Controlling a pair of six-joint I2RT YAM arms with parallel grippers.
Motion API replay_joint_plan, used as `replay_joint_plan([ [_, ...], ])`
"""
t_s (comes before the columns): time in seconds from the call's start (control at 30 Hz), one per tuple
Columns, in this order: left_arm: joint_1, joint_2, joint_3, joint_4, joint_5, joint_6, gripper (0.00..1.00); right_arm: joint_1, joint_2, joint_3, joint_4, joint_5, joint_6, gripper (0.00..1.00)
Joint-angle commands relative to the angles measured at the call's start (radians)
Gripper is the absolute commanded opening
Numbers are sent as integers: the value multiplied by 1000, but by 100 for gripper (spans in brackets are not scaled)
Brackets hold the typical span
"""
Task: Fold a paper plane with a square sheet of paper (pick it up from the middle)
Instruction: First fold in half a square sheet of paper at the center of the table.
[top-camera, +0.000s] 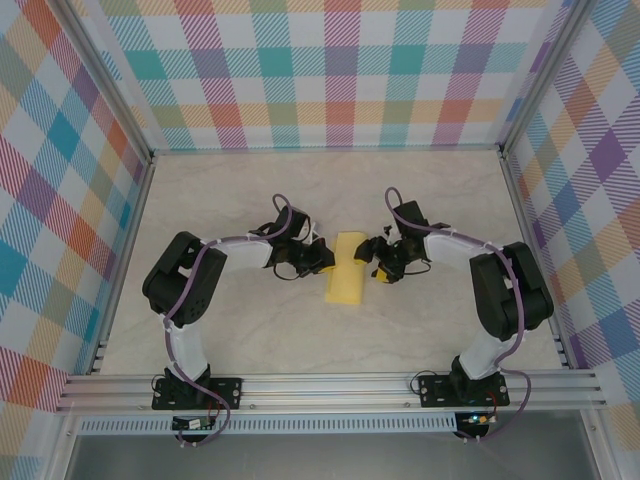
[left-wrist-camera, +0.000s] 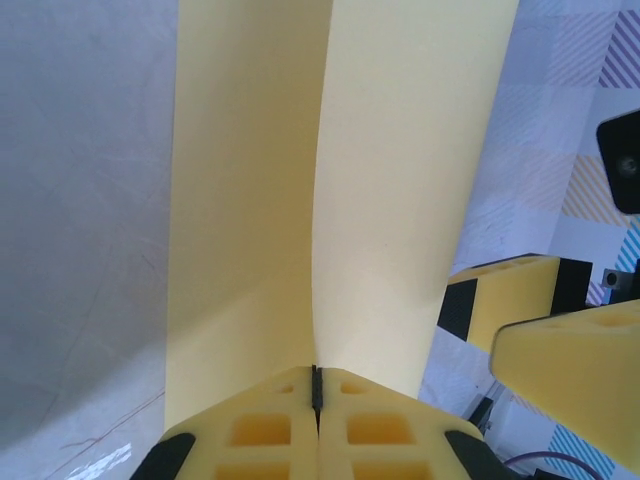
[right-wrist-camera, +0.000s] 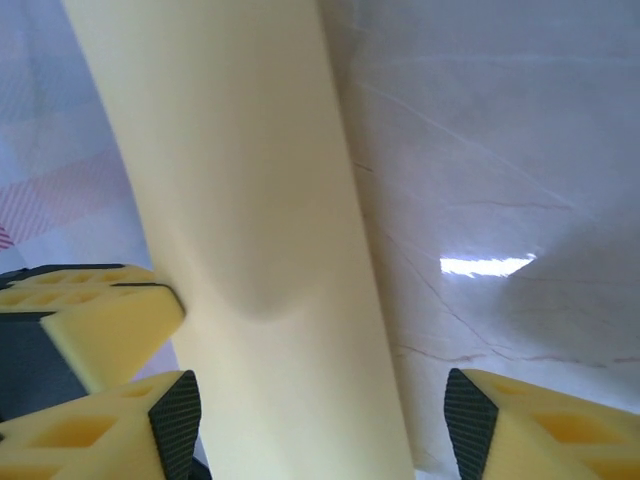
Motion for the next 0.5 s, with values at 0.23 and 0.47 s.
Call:
replay_joint_plan([
  [0.23,-9,-17,20,-28,-10,20,5,-4,58,30,22,-21,-5,57],
  [0.47,-9,-12,26,-33,-11,21,6,-3,97,45,29,-43,-10,57],
])
